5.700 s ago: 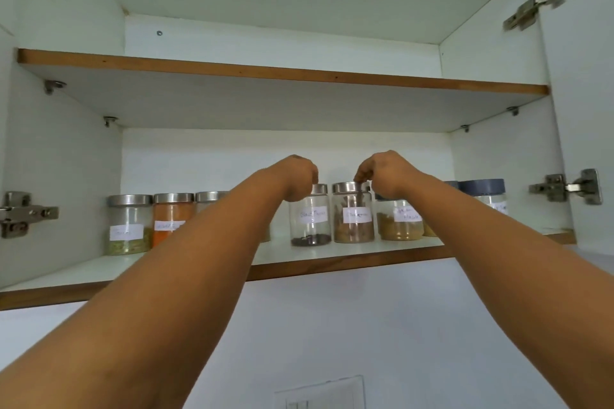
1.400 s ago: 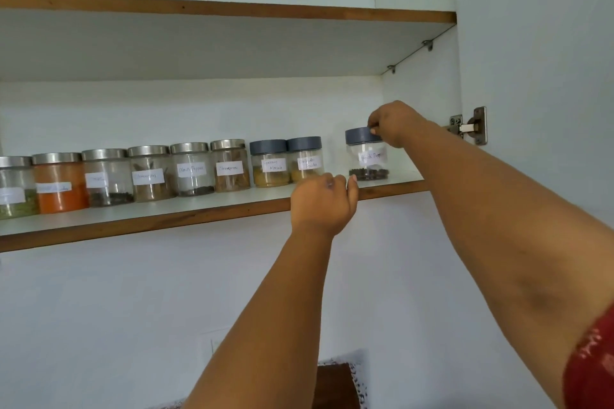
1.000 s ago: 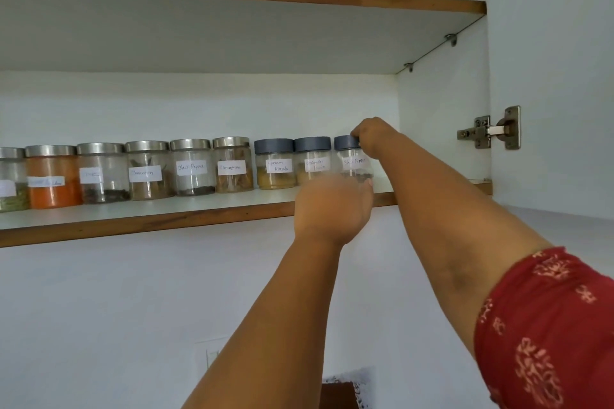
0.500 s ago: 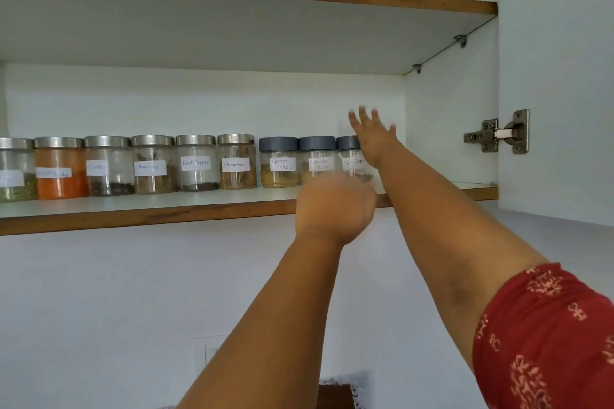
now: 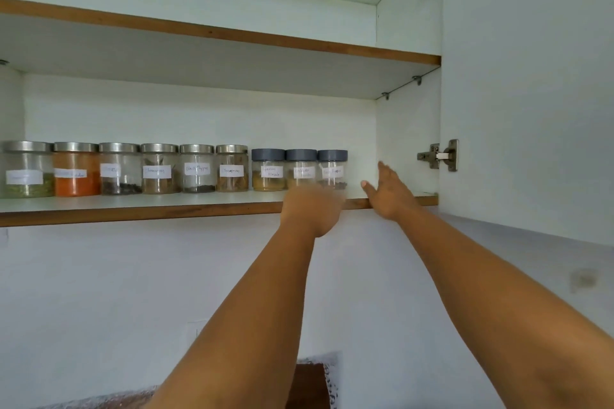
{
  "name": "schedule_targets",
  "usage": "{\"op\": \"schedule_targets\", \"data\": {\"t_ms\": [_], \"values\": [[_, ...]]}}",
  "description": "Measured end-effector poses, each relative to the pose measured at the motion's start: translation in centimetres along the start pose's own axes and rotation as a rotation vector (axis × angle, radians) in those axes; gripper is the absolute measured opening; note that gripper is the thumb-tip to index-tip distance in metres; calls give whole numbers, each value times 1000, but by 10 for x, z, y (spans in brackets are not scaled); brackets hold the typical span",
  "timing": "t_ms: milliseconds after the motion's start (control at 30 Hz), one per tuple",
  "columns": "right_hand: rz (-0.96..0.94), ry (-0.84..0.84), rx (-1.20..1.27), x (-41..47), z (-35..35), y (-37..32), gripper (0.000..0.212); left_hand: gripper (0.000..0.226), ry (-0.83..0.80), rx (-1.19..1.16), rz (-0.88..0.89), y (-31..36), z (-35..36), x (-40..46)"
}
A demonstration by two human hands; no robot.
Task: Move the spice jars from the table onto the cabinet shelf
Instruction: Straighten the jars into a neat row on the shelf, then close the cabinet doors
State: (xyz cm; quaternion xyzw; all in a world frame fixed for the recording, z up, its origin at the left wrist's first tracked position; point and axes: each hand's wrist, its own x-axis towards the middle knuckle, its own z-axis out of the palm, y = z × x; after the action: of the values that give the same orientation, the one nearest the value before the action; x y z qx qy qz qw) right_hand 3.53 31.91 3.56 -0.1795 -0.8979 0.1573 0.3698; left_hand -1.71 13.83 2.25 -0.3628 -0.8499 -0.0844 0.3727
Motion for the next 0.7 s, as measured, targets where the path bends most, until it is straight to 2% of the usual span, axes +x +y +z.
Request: {"op": "schedule_targets", "data": {"t_ms": [133,333,433,533,600,700], "values": [[-70,33,-48,-69,-12,-5,63,40,25,-128,-88,-5,-19,-36],[-92,188,5,-148,-68,-26,60,52,136,-261,-181,6,-83,-75],[-173,354,-94,-185,-101,-35,57,57,208,-416,-132,42,-106,-91],[-204,590,-267,-222,-148,-24,56,64,241,-684,-88,97,-122,-108],[-135,791,-321,-246,-185,-4,58,69,247,-857,-48,141,-126,-127],[180,1010,-255,-279,-234,30,67,80,152,-1028,24,208,-121,-159]]}}
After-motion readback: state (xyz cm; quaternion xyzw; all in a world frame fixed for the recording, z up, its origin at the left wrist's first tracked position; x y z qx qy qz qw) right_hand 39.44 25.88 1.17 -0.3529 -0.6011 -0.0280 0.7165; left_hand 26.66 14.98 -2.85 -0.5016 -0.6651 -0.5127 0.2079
